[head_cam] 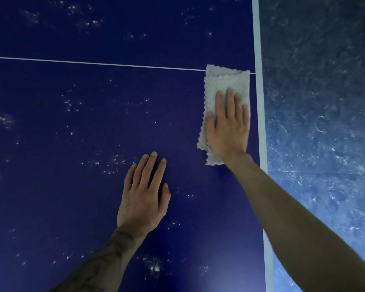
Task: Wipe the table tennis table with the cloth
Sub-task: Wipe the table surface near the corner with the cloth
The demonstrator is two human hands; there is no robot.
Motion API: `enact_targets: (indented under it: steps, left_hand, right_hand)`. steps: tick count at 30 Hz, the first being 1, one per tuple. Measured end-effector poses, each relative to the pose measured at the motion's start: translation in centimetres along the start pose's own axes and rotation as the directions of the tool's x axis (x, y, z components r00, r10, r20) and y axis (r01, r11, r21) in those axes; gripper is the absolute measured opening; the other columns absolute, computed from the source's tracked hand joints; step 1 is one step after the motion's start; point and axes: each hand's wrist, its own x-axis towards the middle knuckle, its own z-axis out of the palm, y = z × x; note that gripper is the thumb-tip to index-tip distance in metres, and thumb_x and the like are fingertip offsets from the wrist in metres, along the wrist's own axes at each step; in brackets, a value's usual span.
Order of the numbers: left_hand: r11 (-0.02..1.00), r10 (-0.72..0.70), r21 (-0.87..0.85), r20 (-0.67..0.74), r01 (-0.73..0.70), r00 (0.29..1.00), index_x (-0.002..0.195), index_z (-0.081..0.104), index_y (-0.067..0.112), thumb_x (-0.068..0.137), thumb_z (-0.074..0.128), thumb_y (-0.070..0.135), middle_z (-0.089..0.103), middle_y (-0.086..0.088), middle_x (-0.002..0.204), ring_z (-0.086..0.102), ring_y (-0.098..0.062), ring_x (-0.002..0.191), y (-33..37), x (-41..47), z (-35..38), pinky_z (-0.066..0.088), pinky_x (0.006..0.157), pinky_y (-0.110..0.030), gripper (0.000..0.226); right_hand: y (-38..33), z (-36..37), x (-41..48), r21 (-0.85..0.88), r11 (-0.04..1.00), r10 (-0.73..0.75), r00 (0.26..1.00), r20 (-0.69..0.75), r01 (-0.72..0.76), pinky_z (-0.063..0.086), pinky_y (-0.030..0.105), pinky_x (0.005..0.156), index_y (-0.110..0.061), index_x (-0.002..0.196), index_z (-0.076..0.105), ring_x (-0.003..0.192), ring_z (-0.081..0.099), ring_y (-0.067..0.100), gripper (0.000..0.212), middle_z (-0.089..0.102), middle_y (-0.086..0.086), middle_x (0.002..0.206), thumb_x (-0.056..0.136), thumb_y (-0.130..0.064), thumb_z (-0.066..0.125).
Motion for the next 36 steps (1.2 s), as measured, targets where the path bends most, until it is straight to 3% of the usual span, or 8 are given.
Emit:
enact_targets:
  steps: [6, 13, 19, 23, 26, 28, 32, 36]
  left_hand:
    - [1.000, 0.005, 0.005, -0.002, -0.005, 1.000, 0.162, 0.034, 0.014, 0.107, 0.036, 0.036, 0.025, -0.008, 0.172, 0.017, -0.024, 0.161, -0.1, -0.1, -0.1, 0.019, 0.130, -0.050, 0.059]
    - [1.000, -0.004, -0.003, -0.007, 0.004, 1.000, 0.160, 0.038, 0.011, 0.106, 0.039, 0.033, 0.028, -0.008, 0.171, 0.021, -0.024, 0.160, 0.1, 0.1, -0.3, 0.019, 0.130, -0.049, 0.058]
    - [1.000, -0.007, -0.004, -0.009, 0.007, 1.000, 0.160, 0.038, 0.008, 0.106, 0.038, 0.034, 0.028, -0.008, 0.171, 0.020, -0.024, 0.161, 0.2, 0.1, -0.4, 0.019, 0.130, -0.049, 0.059]
    - [1.000, -0.009, -0.016, -0.015, 0.008, 1.000, 0.159, 0.039, 0.007, 0.106, 0.039, 0.033, 0.029, -0.008, 0.171, 0.021, -0.024, 0.160, 0.2, 0.1, -0.4, 0.019, 0.130, -0.050, 0.059]
    - [1.000, -0.006, -0.017, -0.022, 0.006, 1.000, 0.158, 0.040, 0.007, 0.106, 0.039, 0.034, 0.030, -0.009, 0.170, 0.021, -0.025, 0.160, 0.3, 0.1, -0.4, 0.019, 0.130, -0.050, 0.058]
    - [1.000, -0.002, -0.010, -0.031, 0.002, 1.000, 0.158, 0.040, 0.007, 0.106, 0.039, 0.034, 0.031, -0.009, 0.170, 0.022, -0.025, 0.160, 0.3, 0.0, -0.4, 0.019, 0.130, -0.049, 0.058]
    - [1.000, 0.006, -0.009, -0.042, -0.007, 0.999, 0.159, 0.038, 0.007, 0.107, 0.039, 0.034, 0.029, -0.009, 0.170, 0.021, -0.025, 0.160, 0.2, 0.0, -0.4, 0.016, 0.131, -0.048, 0.059]
    - [1.000, 0.007, -0.011, -0.053, -0.007, 0.999, 0.159, 0.038, 0.007, 0.107, 0.039, 0.034, 0.031, -0.009, 0.169, 0.023, -0.026, 0.160, 0.1, 0.1, -0.2, 0.016, 0.131, -0.047, 0.059]
  right_hand:
    - [-2.0, 1.6, -4.9, -0.056, 0.917, -0.391, 0.918, 0.070, 0.395, 0.005, 0.048, 0.134, -0.019, 0.171, 0.013, 0.166, 0.001, 0.026, 0.064, 0.005, 0.008, 0.179, 0.114, -0.047, 0.019]
    - [-0.9, 0.4, -0.9, 0.005, 0.999, -0.031, 0.999, -0.024, 0.031, 0.008, 0.051, 0.134, -0.016, 0.171, 0.012, 0.165, 0.005, 0.031, 0.067, 0.007, 0.012, 0.178, 0.110, -0.045, 0.020]
    - [-0.4, 1.9, -7.0, -0.049, 0.916, -0.397, 0.917, 0.048, 0.399, 0.009, 0.050, 0.134, -0.017, 0.171, 0.012, 0.166, 0.000, 0.027, 0.065, 0.004, 0.009, 0.179, 0.114, -0.048, 0.022]
    - [4.0, 0.6, -5.3, -0.030, 0.992, -0.118, 0.993, 0.008, 0.119, 0.010, 0.053, 0.133, -0.015, 0.171, 0.013, 0.165, 0.004, 0.031, 0.068, 0.007, 0.011, 0.178, 0.111, -0.045, 0.021]
    - [1.3, 0.6, -3.7, 0.011, 0.996, 0.087, 0.995, -0.044, -0.086, 0.008, 0.053, 0.133, -0.013, 0.171, 0.009, 0.165, 0.003, 0.032, 0.068, 0.005, 0.014, 0.178, 0.112, -0.045, 0.021]
    - [-1.4, 1.2, -4.7, 0.019, 1.000, 0.010, 0.999, -0.035, -0.010, 0.008, 0.053, 0.133, -0.014, 0.171, 0.008, 0.165, 0.002, 0.032, 0.068, 0.003, 0.014, 0.178, 0.112, -0.046, 0.021]
    - [-0.2, 2.3, -10.0, -0.044, 0.938, -0.341, 0.939, 0.036, 0.343, 0.009, 0.050, 0.134, -0.017, 0.171, 0.010, 0.166, -0.001, 0.026, 0.066, 0.003, 0.009, 0.179, 0.114, -0.047, 0.021]
    - [4.3, 1.0, -8.9, -0.034, 0.988, -0.150, 0.988, 0.017, 0.151, 0.008, 0.050, 0.134, -0.017, 0.171, 0.012, 0.166, 0.003, 0.027, 0.066, 0.007, 0.008, 0.179, 0.111, -0.045, 0.022]
